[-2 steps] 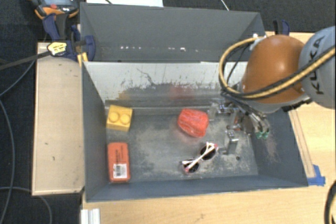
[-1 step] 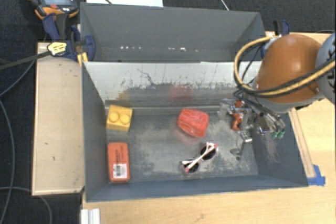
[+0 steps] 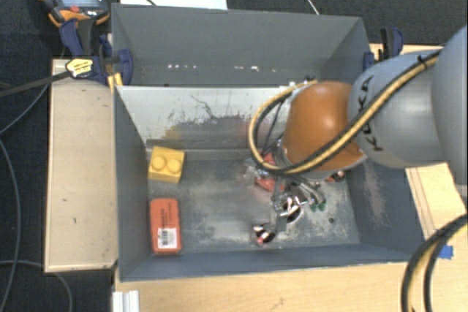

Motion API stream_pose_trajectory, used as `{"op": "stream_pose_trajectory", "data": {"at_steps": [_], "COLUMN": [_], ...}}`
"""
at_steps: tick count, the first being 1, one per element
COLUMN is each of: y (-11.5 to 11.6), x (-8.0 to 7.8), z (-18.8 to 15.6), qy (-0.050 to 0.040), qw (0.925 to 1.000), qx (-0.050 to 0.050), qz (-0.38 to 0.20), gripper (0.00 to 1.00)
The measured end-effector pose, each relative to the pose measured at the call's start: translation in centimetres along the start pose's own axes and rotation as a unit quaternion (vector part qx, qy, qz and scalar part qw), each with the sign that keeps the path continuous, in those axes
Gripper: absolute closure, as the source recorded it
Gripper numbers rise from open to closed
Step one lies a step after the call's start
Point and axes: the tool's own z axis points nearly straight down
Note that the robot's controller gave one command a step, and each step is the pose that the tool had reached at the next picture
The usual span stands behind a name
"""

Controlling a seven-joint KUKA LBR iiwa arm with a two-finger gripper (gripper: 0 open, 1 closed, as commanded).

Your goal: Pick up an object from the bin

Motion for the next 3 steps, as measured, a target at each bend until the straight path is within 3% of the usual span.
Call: {"op": "stream_pose_trajectory", "data": {"at_steps": [1, 2, 3], "y": [-3.1, -7.3, -10.3], "x": [-2.0, -0.5, 1.8], "z": [-1.4, -5.5, -2.8], "qy": [0.0031, -0.0012, 0.0009], "qw": [1.0, 0.9938, 0.9948], "qx": [0.0, 0.0, 0.0], "qz": [-0.009, 0.111, -0.102], "gripper": [0.0, 0.0, 0.0]}}
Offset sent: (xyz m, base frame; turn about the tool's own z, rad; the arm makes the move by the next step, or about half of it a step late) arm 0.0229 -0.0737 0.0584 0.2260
